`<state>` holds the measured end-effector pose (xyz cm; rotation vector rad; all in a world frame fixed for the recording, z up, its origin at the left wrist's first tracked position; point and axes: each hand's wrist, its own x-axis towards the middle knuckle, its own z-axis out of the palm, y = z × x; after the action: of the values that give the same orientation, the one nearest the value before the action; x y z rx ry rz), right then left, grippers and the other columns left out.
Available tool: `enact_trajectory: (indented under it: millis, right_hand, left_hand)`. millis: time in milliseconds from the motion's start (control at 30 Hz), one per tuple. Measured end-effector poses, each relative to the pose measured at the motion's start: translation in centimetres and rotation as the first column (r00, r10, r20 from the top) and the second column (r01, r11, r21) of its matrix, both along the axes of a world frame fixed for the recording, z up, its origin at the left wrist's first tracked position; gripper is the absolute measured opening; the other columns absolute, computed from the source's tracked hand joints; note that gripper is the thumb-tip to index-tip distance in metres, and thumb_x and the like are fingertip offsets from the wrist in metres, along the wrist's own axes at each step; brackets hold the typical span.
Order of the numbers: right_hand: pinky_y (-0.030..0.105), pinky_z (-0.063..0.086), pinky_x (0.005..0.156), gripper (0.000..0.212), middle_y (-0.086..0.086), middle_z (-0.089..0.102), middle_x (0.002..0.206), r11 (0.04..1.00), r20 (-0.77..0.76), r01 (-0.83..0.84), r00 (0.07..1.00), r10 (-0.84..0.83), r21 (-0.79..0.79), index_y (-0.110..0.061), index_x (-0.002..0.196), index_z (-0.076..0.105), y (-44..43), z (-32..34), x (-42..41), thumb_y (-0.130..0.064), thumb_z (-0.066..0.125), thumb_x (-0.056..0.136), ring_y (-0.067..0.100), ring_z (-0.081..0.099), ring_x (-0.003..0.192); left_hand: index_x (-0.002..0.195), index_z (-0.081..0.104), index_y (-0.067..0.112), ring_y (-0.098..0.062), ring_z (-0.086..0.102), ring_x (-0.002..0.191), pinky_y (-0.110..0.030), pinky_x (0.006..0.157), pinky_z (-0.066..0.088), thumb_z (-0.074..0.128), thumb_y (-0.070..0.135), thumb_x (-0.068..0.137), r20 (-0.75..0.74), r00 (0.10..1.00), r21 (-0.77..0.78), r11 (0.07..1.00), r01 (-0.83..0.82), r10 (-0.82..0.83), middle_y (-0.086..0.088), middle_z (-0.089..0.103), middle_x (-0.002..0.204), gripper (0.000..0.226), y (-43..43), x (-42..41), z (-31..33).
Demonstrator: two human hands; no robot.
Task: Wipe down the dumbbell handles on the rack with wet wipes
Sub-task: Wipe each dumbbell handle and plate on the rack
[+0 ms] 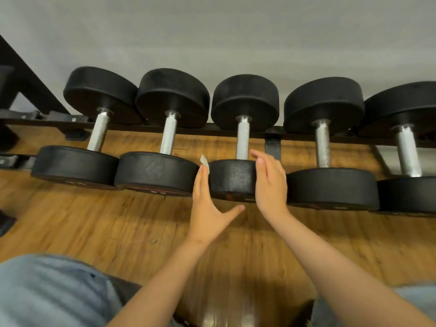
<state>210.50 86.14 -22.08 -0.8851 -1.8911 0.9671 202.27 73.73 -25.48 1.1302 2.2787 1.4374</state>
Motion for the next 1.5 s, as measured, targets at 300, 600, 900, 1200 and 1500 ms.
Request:
enact_trajectory:
  millis: [300,600,900,1200,1500]
  right_hand:
    - [0.031,0.038,0.108,0.046,-0.008,0.059,0.126,0.966,-0.136,-0.175,0.979,0.15,-0.19,-0.022,0.126,0.06,0.7,0.0,1.2,-0.04,0.026,0.101,0.009,0.049,0.124]
    - [0.001,0.035,0.092,0.033,-0.014,0.06,0.121,0.937,-0.179,-0.256,0.96,0.217,-0.236,-0.02,0.136,0.049,0.1,1.6,3.3,-0.024,0.038,0.105,-0.01,0.051,0.114]
    - [0.025,0.035,0.11,0.026,-0.008,0.054,0.135,0.96,0.009,-0.222,0.974,0.227,-0.17,-0.021,0.123,0.063,-0.5,2.2,6.6,-0.02,0.049,0.101,0.004,0.045,0.129]
    - [0.039,0.054,0.093,0.016,-0.008,0.071,0.102,0.968,-0.053,-0.207,0.978,0.201,-0.141,-0.028,0.104,0.069,0.8,6.7,11.3,-0.022,0.069,0.089,0.01,0.065,0.102]
    - [0.027,0.046,0.093,0.016,-0.006,0.064,0.11,0.927,0.259,0.131,0.938,-0.231,0.351,-0.024,0.084,0.058,5.2,5.6,16.5,-0.015,0.071,0.084,0.002,0.05,0.106]
  left_hand:
    - [0.156,-0.013,0.014,-0.013,-0.019,0.149,-0.037,0.123,0.002,0.074,0.046,0.079,-0.457,0.875,-0.19,0.979,0.077,-0.158,0.0,-0.017,0.164,0.12,1.0,2.5,2.7]
    - [0.148,0.036,0.004,-0.02,0.023,0.147,-0.034,0.123,0.014,0.073,-0.007,0.076,-0.731,0.636,-0.2,0.969,0.147,-0.247,-0.011,0.033,0.156,0.083,0.1,2.7,2.0]
    - [0.134,0.058,0.013,-0.019,0.054,0.129,-0.03,0.112,0.032,0.07,-0.011,0.079,-0.608,0.713,-0.148,0.933,0.329,-0.348,-0.005,0.056,0.14,0.061,1.9,3.4,5.2]
    - [0.098,0.056,0.019,0.004,0.05,0.099,-0.004,0.084,0.04,0.065,0.013,0.093,-0.345,0.887,0.131,0.919,0.371,-0.308,0.009,0.052,0.105,0.011,5.0,6.6,10.5]
    - [0.126,0.054,0.021,0.005,0.036,0.118,-0.007,0.098,0.027,0.059,0.021,0.097,-0.296,0.853,-0.042,0.897,0.439,-0.431,0.007,0.05,0.129,0.029,9.6,7.4,9.1]
